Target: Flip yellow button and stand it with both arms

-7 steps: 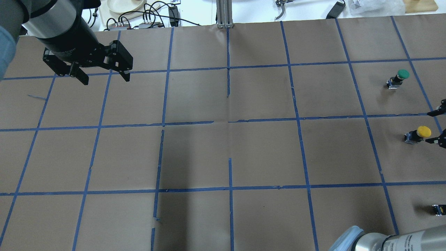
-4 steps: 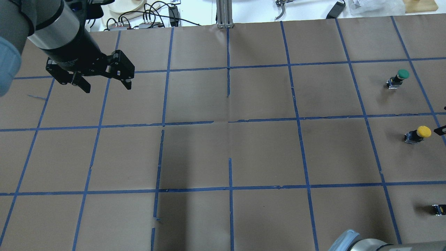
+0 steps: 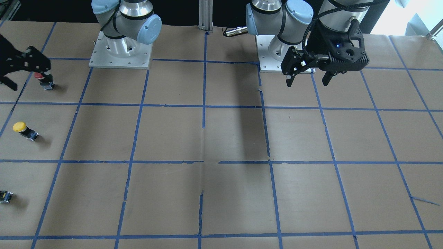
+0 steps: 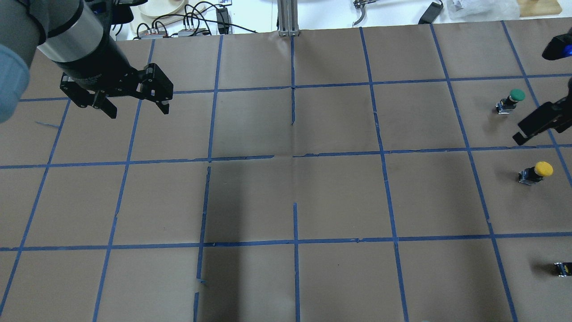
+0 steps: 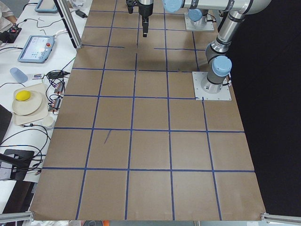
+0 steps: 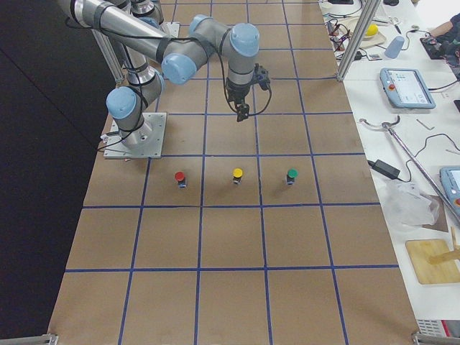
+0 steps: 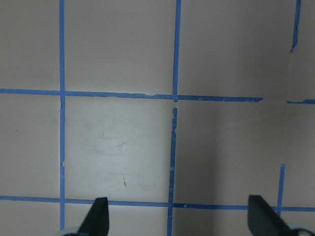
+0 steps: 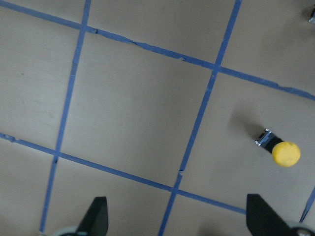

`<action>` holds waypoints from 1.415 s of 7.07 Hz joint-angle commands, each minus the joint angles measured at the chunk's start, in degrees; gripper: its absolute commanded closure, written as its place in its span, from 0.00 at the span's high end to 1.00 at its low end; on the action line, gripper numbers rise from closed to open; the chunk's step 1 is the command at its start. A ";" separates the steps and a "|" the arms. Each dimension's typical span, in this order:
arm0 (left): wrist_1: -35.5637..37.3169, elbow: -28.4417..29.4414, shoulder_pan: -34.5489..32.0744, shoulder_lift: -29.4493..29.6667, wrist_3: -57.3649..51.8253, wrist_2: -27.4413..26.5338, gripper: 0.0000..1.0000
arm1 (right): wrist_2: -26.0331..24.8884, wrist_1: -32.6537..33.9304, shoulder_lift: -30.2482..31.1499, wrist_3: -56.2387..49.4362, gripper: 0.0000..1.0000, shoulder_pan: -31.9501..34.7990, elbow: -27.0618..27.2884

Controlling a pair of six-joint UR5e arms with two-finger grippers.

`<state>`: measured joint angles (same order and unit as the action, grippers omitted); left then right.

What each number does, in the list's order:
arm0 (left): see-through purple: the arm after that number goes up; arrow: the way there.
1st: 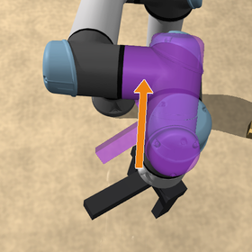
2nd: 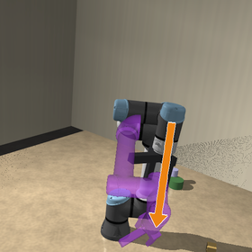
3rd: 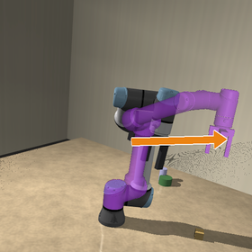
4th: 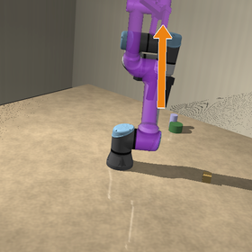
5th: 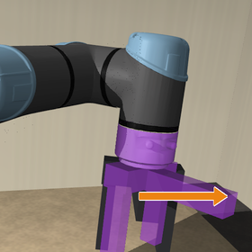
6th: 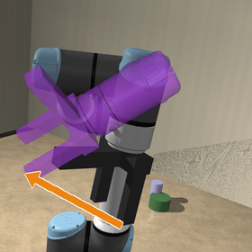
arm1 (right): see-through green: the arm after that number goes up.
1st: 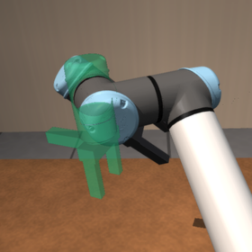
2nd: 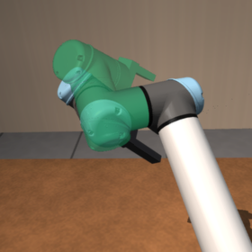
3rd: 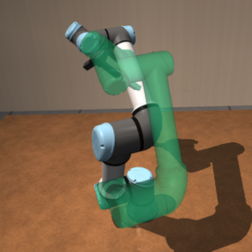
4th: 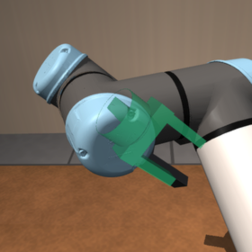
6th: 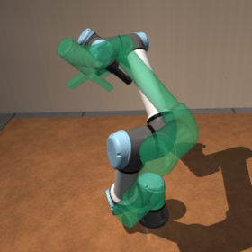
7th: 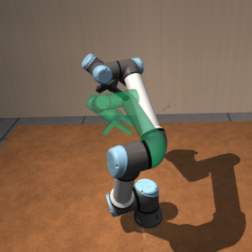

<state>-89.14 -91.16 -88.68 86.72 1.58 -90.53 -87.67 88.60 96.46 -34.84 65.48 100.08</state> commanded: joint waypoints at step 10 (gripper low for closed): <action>-0.07 0.37 0.79 0.29 -0.09 0.18 1.00 | -1.54 -8.01 0.58 42.31 1.00 22.76 -3.49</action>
<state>-89.21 -90.79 -87.91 87.05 1.43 -90.35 -89.14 80.50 97.09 7.60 88.29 96.55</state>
